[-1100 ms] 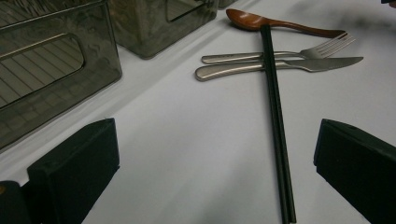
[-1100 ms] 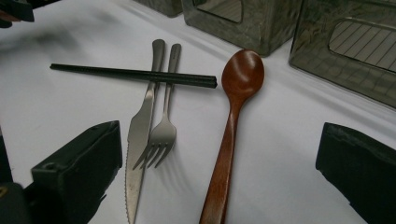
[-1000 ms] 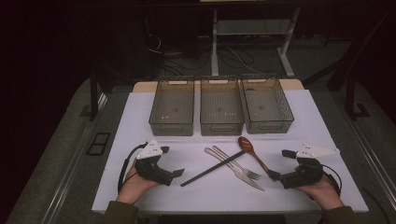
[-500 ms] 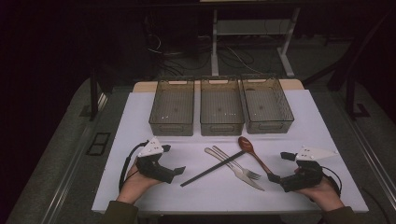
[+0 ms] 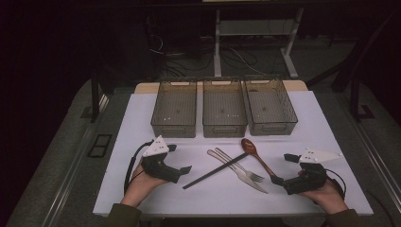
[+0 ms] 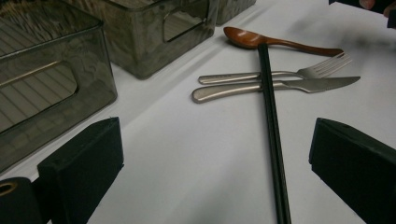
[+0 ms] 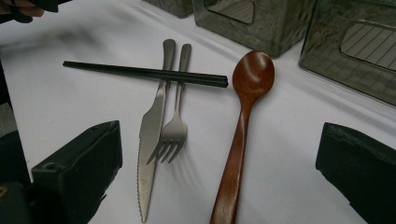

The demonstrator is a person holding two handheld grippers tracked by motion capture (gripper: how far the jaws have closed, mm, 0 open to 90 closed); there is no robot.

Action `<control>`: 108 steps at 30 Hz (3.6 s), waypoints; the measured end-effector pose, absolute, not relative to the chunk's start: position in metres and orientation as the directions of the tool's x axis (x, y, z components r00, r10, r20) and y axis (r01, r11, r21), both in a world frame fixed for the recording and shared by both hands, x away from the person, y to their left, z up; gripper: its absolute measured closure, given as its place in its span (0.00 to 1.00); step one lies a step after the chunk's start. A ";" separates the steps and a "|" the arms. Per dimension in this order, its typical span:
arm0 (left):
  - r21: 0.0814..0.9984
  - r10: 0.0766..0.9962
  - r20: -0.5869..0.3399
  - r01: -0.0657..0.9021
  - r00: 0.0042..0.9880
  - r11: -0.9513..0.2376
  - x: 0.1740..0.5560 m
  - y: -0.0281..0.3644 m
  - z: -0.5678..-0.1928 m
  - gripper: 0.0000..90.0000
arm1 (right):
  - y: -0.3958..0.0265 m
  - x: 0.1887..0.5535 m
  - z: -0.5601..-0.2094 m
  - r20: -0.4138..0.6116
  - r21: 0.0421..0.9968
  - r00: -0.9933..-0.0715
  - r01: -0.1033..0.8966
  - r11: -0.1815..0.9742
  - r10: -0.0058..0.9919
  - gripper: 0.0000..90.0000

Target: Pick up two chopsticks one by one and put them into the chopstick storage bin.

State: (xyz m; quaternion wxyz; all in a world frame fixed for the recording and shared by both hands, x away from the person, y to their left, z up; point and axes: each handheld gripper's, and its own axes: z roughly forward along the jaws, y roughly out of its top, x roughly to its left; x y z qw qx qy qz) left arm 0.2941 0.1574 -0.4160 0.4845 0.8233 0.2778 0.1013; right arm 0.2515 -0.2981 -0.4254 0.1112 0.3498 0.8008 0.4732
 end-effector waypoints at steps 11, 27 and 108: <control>0.857 0.538 -0.118 0.359 0.835 -0.370 0.298 0.149 -0.415 0.06 | -0.298 0.252 -0.425 0.163 0.842 -0.723 0.456 0.287 0.671 0.00; 0.862 0.488 -0.123 0.337 0.864 -0.379 0.303 0.123 -0.412 0.17 | -0.299 0.253 -0.428 0.170 0.847 -0.726 0.454 0.278 0.667 0.00; 0.715 0.432 -0.173 0.414 0.885 -0.562 0.317 0.060 -0.452 0.88 | -0.299 0.254 -0.429 0.172 0.854 -0.732 0.445 0.271 0.659 0.00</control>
